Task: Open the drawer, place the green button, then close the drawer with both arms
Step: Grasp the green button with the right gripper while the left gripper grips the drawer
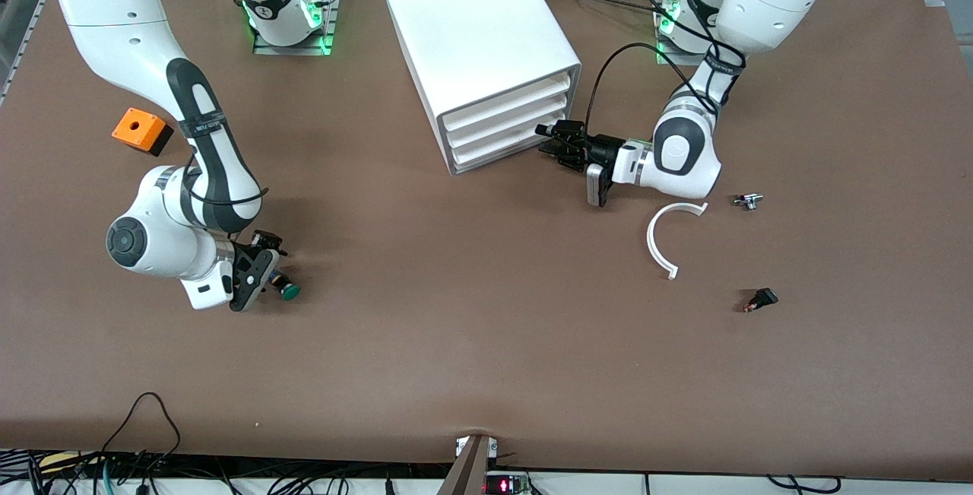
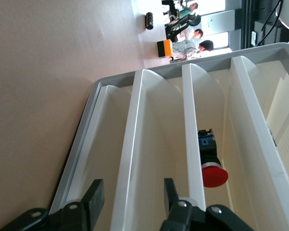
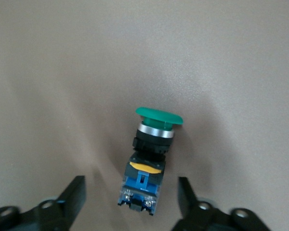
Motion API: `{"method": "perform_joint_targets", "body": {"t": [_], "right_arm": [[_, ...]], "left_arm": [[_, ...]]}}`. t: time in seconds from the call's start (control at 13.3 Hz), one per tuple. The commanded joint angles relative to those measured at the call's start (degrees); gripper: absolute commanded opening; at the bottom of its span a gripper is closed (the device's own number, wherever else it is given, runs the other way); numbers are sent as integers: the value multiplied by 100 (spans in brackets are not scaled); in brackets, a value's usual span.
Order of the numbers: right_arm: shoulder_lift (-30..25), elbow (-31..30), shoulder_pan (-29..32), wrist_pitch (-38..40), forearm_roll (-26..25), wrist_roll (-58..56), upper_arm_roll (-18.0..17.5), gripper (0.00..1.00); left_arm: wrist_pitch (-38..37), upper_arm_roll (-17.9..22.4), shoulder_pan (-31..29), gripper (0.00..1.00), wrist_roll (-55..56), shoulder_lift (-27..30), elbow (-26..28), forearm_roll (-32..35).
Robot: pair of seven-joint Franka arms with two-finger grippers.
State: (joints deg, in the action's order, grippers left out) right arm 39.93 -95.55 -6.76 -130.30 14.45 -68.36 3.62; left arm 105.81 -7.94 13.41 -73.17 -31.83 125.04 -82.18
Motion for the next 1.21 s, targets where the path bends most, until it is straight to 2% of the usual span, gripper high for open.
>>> {"method": "perform_joint_targets", "body": {"t": [0.0,0.15,0.38,0.53,0.6,0.68,0.98,1.13], "right_arm": [[41,1,34,-153,76,-292,-20,63],[68,10,34,-171,67,-327,-20,55],[59,10,34,-180,67,-327,-20,46],[50,18,25,-171,76,-310,-20,39],[42,27,25,-171,76,-249,-20,37],[41,36,25,-171,85,-231,-20,37],[-72,132,25,-162,85,-257,-20,33],[-265,159,17,-92,58,-283,-20,33]], "left_arm": [[63,-23,117,56,-557,-200,56,-412],[72,-23,144,53,-558,-201,91,-431],[72,-23,232,38,-585,-210,91,-466],[72,-23,311,37,-594,-210,169,-536],[72,-23,320,36,-611,-218,179,-571],[72,-23,355,31,-611,-218,188,-571],[72,-23,355,0,-594,-218,214,-571],[63,-15,303,0,-585,-210,197,-563]]}}
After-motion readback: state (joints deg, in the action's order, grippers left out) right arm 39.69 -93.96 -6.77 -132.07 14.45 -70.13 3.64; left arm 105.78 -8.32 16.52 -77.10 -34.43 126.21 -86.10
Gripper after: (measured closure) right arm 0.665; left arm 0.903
